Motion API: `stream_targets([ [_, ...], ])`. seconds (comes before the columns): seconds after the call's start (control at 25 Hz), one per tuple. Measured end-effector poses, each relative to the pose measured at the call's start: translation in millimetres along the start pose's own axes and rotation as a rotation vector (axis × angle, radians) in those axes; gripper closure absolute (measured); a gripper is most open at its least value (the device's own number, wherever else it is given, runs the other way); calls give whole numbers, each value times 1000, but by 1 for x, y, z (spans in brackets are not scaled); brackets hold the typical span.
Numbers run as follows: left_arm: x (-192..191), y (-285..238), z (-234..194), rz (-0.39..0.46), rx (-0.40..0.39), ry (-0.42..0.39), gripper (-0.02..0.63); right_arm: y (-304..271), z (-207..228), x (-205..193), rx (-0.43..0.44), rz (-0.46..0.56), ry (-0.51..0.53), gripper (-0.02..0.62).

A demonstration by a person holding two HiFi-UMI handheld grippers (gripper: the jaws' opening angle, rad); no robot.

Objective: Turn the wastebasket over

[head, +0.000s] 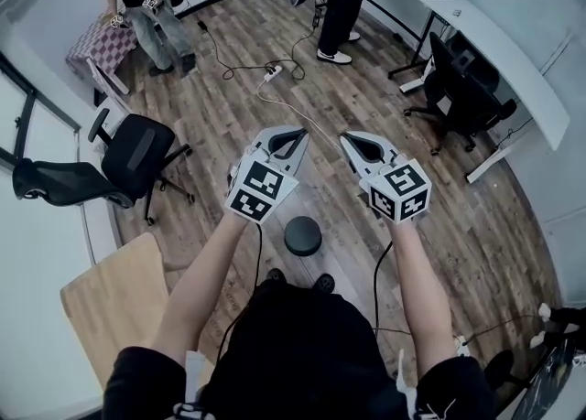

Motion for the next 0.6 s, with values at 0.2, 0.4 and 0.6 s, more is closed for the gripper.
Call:
stream_targets([
  [0.2, 0, 0, 6, -5, -3, 9, 589, 4, 0, -2, -1, -4, 6, 565],
  [0.4, -3, -3, 8, -12, -7, 17, 589, 7, -1, -5, 3, -16, 25, 565],
  [0.6, -2, -5, 13, -8, -10, 17, 589, 11, -1, -3, 5, -15, 39, 565],
])
Point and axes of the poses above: the fingertips, and each gripper's own axes: y backward along the fingers, z to its right, x out of its top, the point moved 6 cm from there along y, backward along the fingers, and after that the axes turned 6 degrees about z, right-handed, at the moved point
